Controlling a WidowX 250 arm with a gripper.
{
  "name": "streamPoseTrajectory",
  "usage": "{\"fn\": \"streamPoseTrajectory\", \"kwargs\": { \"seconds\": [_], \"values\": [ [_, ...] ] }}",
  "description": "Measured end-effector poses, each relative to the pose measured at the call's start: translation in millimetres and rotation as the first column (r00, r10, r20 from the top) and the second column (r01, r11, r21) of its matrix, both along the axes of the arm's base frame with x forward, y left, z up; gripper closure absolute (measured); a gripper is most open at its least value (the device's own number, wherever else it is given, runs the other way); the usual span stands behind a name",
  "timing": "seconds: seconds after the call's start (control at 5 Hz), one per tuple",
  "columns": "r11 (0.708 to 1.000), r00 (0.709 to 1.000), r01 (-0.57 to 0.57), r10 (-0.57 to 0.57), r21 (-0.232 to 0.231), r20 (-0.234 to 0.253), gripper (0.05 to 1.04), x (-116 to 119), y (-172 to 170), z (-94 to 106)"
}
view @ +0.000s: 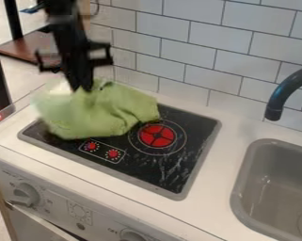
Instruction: Unfold the cloth from top to bottom
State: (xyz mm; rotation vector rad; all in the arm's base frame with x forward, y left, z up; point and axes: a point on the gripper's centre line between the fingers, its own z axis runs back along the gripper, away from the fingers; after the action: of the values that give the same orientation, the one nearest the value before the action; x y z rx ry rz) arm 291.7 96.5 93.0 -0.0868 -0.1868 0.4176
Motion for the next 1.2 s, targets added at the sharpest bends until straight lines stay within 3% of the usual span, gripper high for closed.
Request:
{"fn": "streamPoseTrajectory", "kwargs": {
  "seconds": [0.2, 0.4, 0.6, 0.8, 1.0, 1.2],
  "values": [
    [0.999, 0.998, -0.037, 0.038, 0.032, -0.052, 1.035, -25, 7, -24.8],
    [0.996, 0.999, 0.007, -0.003, 0.091, -0.044, 1.035, -36, 10, -42.6],
    [0.992, 0.999, 0.042, -0.038, 0.116, -0.03, 1.014, -42, 9, -53.0],
    [0.99, 0.997, 0.059, -0.052, 0.13, -0.059, 0.862, -49, 10, -58.2],
    [0.995, 0.996, 0.03, -0.021, 0.092, -0.089, 0.612, -53, 5, -57.7],
    [0.997, 0.998, -0.019, 0.022, 0.071, -0.051, 0.318, -35, 7, -40.5]
  ]
}}
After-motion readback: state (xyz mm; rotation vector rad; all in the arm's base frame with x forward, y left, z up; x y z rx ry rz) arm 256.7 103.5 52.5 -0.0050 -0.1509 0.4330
